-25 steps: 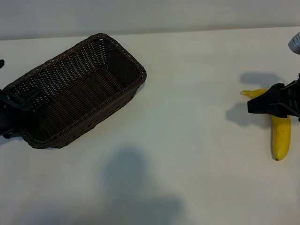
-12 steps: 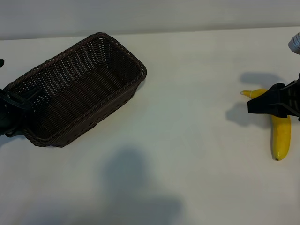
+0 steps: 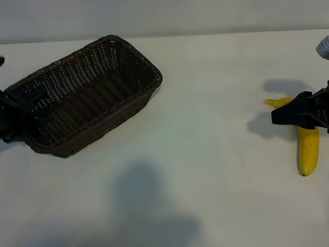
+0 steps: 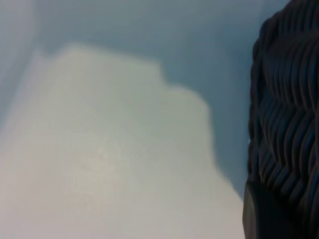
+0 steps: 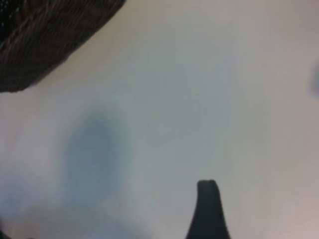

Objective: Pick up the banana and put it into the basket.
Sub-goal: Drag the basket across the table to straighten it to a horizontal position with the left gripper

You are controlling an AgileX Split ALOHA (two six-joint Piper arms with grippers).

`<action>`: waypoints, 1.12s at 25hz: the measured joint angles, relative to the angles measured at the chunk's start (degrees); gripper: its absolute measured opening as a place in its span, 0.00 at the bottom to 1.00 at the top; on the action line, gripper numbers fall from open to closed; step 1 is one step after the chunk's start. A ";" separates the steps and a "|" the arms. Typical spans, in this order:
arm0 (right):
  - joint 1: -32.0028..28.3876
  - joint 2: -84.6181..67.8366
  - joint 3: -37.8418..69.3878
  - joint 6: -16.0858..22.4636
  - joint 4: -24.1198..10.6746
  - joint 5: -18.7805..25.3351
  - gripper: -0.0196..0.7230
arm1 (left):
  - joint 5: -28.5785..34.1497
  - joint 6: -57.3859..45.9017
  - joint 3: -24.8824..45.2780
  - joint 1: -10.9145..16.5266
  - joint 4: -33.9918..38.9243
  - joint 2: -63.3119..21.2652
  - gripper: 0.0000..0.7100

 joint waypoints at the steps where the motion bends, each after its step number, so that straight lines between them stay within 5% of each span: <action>1: 0.00 0.00 0.00 0.00 0.00 0.00 0.76 | 1.12 0.49 -1.09 0.00 0.00 0.00 0.23; 28: 0.00 0.00 0.00 0.00 0.00 -0.10 0.76 | 15.38 43.48 -17.32 -0.77 -17.55 4.13 0.23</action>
